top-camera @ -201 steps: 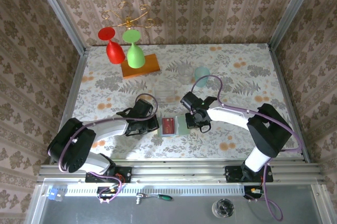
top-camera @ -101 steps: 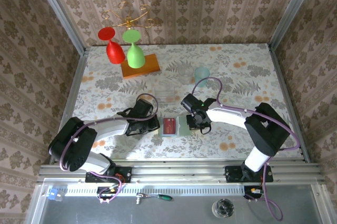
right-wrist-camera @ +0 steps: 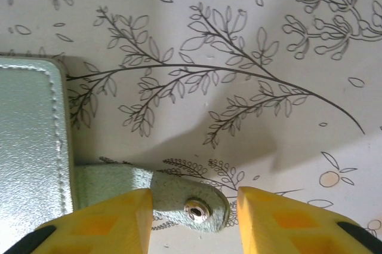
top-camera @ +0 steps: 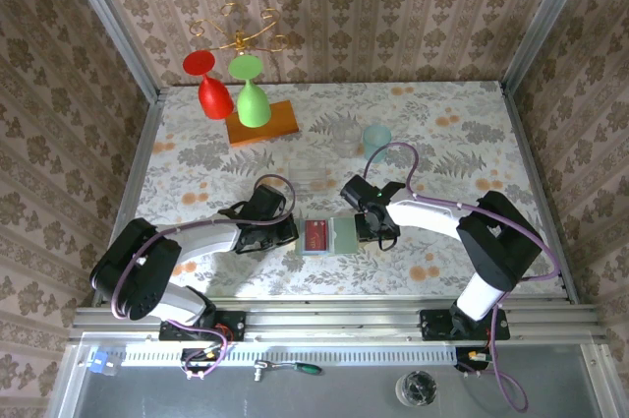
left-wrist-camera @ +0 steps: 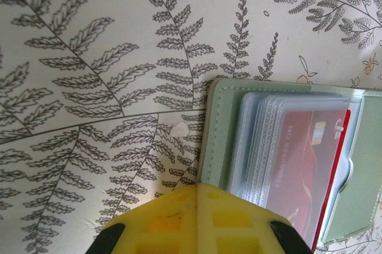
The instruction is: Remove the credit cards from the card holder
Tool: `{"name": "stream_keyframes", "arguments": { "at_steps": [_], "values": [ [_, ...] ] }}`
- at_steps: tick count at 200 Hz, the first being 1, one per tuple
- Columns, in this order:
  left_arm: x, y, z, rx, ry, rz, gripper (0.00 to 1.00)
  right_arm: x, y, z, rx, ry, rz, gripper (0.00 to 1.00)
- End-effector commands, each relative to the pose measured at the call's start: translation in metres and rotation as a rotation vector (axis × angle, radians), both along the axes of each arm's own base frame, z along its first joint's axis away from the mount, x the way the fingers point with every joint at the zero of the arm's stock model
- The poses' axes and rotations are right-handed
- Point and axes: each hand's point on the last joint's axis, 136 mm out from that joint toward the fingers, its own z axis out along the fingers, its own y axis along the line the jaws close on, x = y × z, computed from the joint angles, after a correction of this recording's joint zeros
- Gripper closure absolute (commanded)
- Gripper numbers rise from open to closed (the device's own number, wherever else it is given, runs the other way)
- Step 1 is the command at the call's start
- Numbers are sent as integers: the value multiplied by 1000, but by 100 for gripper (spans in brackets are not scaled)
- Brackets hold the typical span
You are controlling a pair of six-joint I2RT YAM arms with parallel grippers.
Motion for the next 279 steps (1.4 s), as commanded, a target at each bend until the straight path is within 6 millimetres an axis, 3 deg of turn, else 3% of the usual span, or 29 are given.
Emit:
{"name": "stream_keyframes", "arguments": {
  "at_steps": [1, 37, 97, 124, 188, 236, 279],
  "values": [
    [-18, 19, -20, 96, 81, 10, 98, -5, -22, -3, -79, 9, -39, 53],
    [-18, 19, -20, 96, 83, 11, 98, -6, -26, -5, -91, 9, -50, 42],
    [-13, 13, -7, 69, 41, 2, 96, -10, -22, -17, -75, 43, -54, 43],
    [-5, 11, 13, 51, -19, 1, 94, -5, -19, 0, -50, 9, -53, 43],
    [7, 5, 53, -7, -130, -2, 80, 5, -6, 56, 50, -87, -42, 44],
    [4, -6, 55, -30, -127, -32, 79, 8, 38, 89, 271, -104, 17, 44],
    [4, -23, 56, -66, -115, -77, 87, 8, 84, 84, 482, -63, 54, 45]
  ]
}}
